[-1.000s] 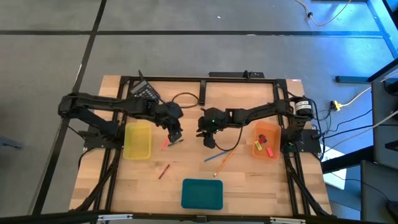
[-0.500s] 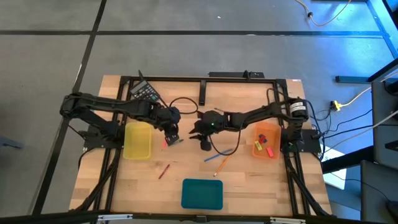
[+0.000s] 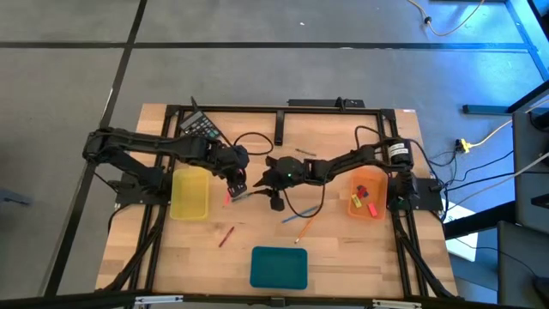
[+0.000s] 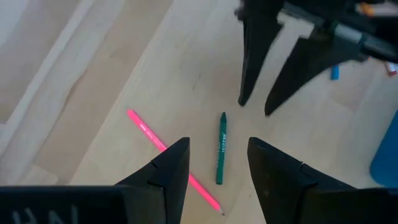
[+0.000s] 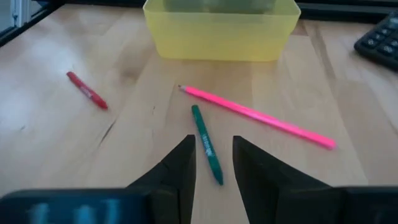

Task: Sort crayons/erasers/pens/pencils in bins
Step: Put the green crayon into the blue bin

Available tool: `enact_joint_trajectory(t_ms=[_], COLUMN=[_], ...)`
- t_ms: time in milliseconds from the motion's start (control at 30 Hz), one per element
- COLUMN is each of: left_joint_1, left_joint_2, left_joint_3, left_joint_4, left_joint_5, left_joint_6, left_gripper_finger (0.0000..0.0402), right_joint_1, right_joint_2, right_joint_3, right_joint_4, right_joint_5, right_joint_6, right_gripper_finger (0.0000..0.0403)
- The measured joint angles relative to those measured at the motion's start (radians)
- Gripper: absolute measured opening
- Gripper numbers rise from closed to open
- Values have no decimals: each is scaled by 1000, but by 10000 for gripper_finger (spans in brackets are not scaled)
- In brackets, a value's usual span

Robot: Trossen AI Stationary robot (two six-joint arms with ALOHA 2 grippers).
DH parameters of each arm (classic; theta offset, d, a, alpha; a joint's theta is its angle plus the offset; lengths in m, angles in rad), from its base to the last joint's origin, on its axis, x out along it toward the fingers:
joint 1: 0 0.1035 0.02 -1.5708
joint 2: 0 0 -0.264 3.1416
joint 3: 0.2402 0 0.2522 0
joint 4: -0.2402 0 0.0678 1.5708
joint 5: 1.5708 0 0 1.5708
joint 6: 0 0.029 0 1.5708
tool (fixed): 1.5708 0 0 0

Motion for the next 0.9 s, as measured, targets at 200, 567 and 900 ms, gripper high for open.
enact_joint_trajectory(t_ms=[200,567,900], left_joint_1=[32,25,18], left_joint_2=[0,-1,-1], left_joint_3=[0,0,0], left_joint_4=[-2,-73,-177], left_joint_5=[60,137,109], left_joint_6=[14,-6,-5], left_gripper_finger=[156,156,156], right_joint_1=[1,9,-3], right_joint_2=[93,247,299], right_joint_3=[117,439,563], right_joint_4=[-15,-270,-448], right_joint_5=[-9,-46,-112], right_joint_6=[63,51,74], right_gripper_finger=[108,108,192])
